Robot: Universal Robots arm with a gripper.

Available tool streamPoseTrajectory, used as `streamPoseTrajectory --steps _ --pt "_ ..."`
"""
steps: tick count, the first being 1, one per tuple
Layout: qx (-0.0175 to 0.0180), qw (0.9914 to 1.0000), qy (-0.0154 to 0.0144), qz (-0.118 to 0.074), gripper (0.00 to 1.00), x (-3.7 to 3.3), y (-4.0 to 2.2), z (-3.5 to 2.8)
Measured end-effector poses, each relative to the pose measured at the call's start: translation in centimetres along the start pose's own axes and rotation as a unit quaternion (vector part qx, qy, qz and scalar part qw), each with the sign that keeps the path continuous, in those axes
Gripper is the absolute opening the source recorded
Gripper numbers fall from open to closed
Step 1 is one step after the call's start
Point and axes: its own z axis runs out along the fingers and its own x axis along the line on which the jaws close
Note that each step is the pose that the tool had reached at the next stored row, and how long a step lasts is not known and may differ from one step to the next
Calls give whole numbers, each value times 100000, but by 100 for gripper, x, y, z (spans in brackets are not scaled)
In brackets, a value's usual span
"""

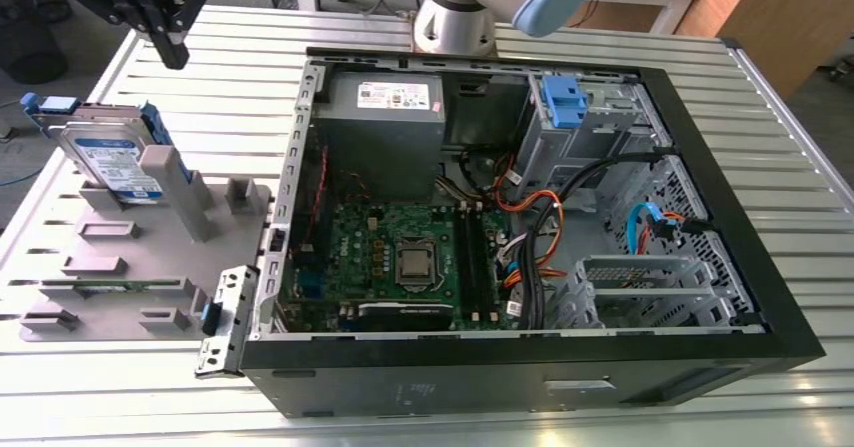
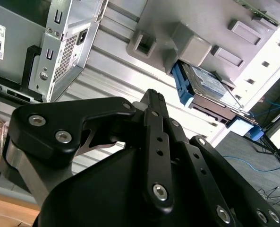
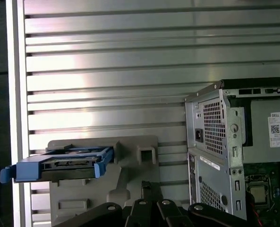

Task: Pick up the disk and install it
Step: 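Reach for the disk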

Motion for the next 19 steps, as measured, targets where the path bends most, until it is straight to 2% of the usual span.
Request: streamPoseTrajectory --steps 6,9,19 --pt "0 100000 2 -7 11 85 -6 -3" --pt "-5 100000 -2 -7 11 150 -11 -3" --pt "16 100000 3 -11 11 477 -37 18"
